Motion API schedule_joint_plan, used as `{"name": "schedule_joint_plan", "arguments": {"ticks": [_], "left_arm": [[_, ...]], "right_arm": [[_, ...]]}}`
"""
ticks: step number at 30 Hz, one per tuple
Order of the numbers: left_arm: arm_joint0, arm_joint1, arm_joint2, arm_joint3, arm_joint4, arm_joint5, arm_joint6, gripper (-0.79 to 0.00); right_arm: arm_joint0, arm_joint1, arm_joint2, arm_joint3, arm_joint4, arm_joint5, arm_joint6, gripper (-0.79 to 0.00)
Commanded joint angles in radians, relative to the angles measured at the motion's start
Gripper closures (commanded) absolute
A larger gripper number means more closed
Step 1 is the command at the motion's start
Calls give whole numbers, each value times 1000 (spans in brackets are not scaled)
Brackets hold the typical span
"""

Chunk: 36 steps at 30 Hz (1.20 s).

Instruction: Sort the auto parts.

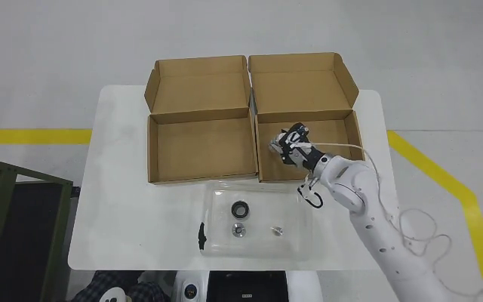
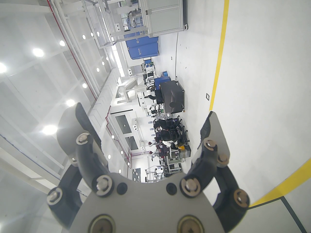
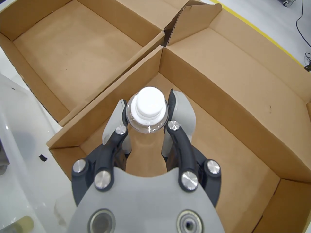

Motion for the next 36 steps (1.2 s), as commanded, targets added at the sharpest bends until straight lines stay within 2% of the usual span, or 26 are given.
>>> {"name": "schedule_joint_plan", "arguments": {"ticks": [1, 8, 16, 19, 28, 36], "left_arm": [[0, 0, 0, 0, 0, 0, 0, -785], [0, 0, 0, 0, 0, 0, 0, -785], [0, 0, 0, 0, 0, 0, 0, -785], [0, 0, 0, 0, 0, 0, 0, -785], [0, 0, 0, 0, 0, 0, 0, -785], [0, 0, 0, 0, 0, 0, 0, -785]], "right_arm": [[8, -2, -9, 8, -6, 2, 5, -296], [23, -6, -26, 22, -17, 9, 8, -388], [-22, 7, 48, -70, 1, -22, -10, -711], [-55, 17, 86, -141, -1, -56, 2, -785], [-204, 39, 167, -337, 35, -145, 5, -785], [-373, 59, 193, -493, -44, -237, 8, -785]]}}
